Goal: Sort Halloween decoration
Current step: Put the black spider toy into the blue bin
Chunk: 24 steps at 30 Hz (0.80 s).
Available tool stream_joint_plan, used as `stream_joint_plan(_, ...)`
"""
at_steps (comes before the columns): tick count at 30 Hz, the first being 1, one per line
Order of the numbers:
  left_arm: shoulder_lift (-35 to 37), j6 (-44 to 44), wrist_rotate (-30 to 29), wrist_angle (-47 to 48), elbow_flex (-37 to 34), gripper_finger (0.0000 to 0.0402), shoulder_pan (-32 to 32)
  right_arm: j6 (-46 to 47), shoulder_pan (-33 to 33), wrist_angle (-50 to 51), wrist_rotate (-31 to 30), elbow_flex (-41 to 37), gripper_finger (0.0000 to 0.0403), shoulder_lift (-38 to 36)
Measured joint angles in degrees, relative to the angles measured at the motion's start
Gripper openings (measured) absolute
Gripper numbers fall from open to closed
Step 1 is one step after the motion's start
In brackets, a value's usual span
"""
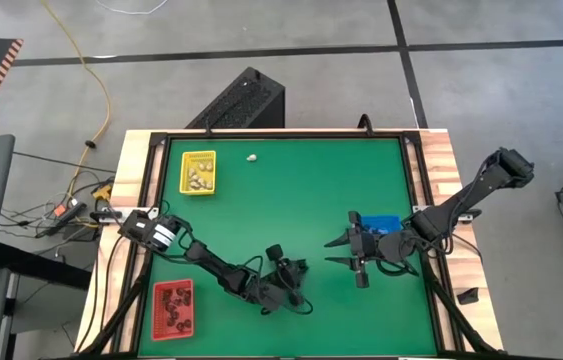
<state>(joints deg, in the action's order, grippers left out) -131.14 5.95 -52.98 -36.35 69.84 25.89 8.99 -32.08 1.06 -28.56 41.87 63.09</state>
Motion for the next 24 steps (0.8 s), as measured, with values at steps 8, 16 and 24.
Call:
stream_joint_plan(8,5.88,-9.35,-1.26,-3.93,-1.57,0.0088,-0.88,-0.48,-0.19,-0.16,0.00,0.00,0.0173,-0.51)
stream_joint_plan(16,8.16,-5.36,27.03,-18.95,-5.99,0.0088,-12.31,-6.71,-2.86,0.69,0.00,2.08,0.0173,-9.33)
stream_joint_plan(24,8.16,-4.73,41.91,-13.82,5.72,0.0088,-20.83,-8.31,-3.38,1.46,0.00,2.97,0.0173,-16.82)
